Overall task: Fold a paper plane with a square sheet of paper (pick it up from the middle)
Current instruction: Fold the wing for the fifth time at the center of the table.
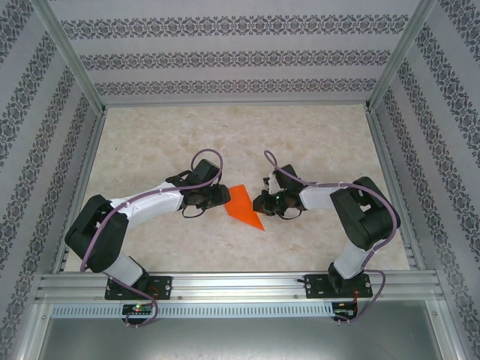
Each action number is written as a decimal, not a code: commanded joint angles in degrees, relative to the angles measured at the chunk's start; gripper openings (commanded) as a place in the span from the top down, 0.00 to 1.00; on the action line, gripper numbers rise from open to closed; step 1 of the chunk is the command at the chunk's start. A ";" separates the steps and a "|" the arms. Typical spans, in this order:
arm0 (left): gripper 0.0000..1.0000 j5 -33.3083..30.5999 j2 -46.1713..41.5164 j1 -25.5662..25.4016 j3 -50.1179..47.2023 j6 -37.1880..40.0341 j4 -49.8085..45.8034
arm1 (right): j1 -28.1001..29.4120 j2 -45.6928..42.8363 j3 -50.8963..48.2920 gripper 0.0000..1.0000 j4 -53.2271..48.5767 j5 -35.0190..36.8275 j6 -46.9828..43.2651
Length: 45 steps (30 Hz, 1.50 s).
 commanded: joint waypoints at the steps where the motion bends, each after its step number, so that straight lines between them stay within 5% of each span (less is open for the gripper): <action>1: 0.49 1.62 0.87 -0.78 -0.59 -2.65 1.32 | -0.08 2.48 -2.34 0.89 2.18 3.12 1.78; 12: 0.47 3.77 3.28 -1.83 -2.98 -9.01 8.03 | -0.17 2.77 -5.31 0.89 6.86 5.47 7.67; 45: 0.68 9.52 9.46 -2.63 -2.05 -13.06 21.13 | -0.17 3.30 -6.64 0.87 8.00 6.51 8.74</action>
